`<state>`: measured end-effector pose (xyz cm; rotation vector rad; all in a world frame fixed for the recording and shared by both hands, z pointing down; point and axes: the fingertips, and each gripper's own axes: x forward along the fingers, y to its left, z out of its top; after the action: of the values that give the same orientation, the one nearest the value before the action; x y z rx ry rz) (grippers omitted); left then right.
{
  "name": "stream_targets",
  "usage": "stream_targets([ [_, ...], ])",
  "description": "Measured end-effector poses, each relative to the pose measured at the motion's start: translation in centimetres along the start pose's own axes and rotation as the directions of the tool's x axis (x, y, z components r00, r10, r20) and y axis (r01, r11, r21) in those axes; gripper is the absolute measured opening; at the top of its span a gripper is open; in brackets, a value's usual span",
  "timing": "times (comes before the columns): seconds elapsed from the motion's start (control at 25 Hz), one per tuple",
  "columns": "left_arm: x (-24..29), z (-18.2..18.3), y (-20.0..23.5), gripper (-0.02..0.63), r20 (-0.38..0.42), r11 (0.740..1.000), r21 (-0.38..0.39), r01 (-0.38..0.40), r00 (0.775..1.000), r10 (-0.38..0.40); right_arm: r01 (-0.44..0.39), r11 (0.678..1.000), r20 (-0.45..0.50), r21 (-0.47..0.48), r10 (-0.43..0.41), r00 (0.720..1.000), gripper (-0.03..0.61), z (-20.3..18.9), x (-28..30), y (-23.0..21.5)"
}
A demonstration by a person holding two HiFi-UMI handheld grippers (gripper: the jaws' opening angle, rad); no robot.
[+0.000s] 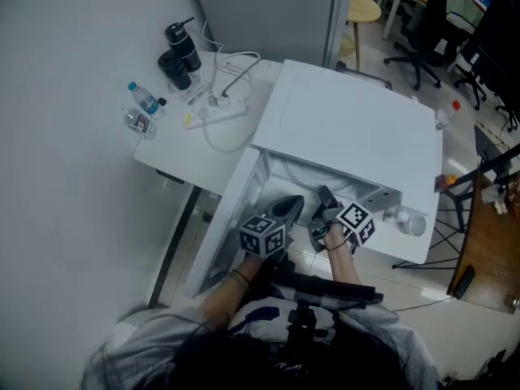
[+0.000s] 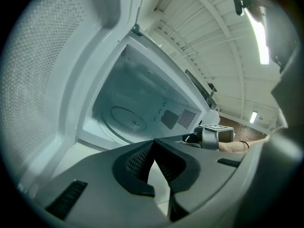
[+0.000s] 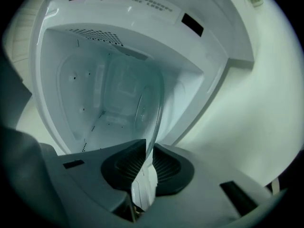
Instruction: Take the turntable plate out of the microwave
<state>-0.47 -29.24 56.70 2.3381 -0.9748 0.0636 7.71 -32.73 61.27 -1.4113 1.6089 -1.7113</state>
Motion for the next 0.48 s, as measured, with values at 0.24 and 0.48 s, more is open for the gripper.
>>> stream_targets([
  [0.24,1.0,-3.7,0.6,0.072,-0.098,0.976,-0.217,0.031,0.994,-0.053,-0.01,1.0,-0.026,-0.024,0.009,1.0,0.043,-1.2,-2.1,-1.6],
  [0.48,1.2,-5.1,1.4,0.127,-0.043,0.884,-0.465,0.048,0.996,-0.077,-0.035,0.997,-0.039,-0.071,0.032,0.999,0.043,-0.9,-3.3,-1.6],
])
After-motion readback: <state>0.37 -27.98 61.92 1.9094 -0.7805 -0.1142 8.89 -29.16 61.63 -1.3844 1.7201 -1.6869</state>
